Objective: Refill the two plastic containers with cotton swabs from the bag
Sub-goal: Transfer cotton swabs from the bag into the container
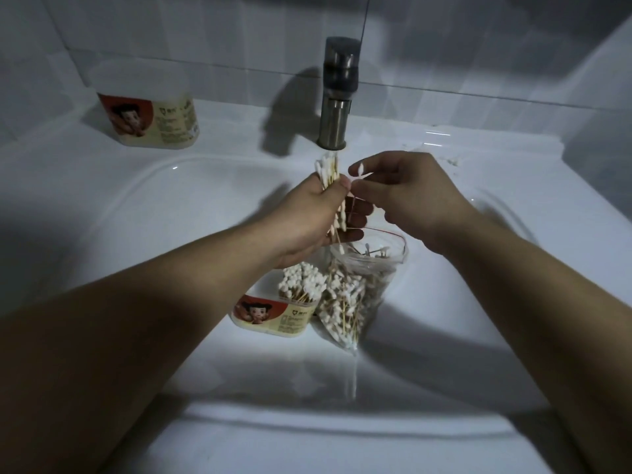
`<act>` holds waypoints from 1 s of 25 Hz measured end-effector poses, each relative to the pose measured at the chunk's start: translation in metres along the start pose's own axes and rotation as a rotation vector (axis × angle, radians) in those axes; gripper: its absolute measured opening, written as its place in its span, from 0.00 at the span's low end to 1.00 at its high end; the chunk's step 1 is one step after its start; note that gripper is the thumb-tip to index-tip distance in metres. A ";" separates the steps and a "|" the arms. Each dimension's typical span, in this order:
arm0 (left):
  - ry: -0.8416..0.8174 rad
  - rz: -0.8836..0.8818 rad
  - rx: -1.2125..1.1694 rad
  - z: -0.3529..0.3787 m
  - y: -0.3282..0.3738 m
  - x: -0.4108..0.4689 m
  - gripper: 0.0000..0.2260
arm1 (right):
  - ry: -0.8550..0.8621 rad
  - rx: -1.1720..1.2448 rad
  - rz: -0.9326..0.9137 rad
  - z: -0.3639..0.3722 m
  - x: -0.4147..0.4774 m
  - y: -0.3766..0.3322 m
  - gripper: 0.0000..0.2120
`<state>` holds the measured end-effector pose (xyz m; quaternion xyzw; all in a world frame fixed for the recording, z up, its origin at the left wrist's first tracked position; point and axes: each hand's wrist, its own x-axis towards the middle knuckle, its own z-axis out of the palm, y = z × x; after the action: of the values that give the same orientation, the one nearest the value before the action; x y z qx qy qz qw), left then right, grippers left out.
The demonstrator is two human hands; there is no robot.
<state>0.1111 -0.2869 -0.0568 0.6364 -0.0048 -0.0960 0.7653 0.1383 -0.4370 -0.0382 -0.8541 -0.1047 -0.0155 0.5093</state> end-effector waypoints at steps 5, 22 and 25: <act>0.097 0.018 -0.049 -0.001 0.003 0.005 0.09 | -0.126 -0.305 -0.007 -0.004 -0.004 -0.004 0.13; 0.089 0.083 -0.125 -0.001 0.006 0.006 0.07 | -0.447 0.007 0.142 0.001 -0.015 -0.008 0.13; 0.098 0.055 -0.196 -0.001 0.008 0.005 0.07 | -0.408 -0.058 0.096 -0.001 -0.015 -0.013 0.10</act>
<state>0.1173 -0.2848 -0.0495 0.5619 0.0244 -0.0436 0.8257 0.1209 -0.4342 -0.0291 -0.8577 -0.1643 0.1792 0.4531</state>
